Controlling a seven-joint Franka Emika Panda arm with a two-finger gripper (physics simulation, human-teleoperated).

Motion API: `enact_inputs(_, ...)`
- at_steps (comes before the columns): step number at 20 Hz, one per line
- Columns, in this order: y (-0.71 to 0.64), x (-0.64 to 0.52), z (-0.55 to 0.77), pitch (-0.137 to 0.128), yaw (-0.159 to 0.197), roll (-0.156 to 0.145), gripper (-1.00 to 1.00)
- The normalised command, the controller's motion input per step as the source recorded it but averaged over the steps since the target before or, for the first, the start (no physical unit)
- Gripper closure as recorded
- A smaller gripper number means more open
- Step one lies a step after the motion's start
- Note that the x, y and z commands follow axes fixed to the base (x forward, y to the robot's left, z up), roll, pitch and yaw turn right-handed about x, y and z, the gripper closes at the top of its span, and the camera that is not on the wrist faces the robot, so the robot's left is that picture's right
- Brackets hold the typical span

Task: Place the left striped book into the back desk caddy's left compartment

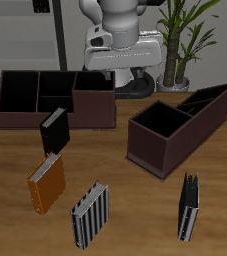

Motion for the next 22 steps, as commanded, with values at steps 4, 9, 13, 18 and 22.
enact_inputs(4, -0.06, 0.06, 0.04, -0.013, 0.021, -0.039, -1.00)
enact_inputs(9, -0.10, 0.13, 0.03, 0.004, -0.007, -0.055, -1.00)
enact_inputs(13, -0.04, 0.16, 0.03, -0.016, -0.012, -0.039, -1.00)
enact_inputs(18, 0.14, 0.21, 0.00, -0.022, -0.006, -0.037, -1.00)
enact_inputs(22, 0.17, 0.34, 0.13, -0.032, -0.005, -0.064, -1.00)
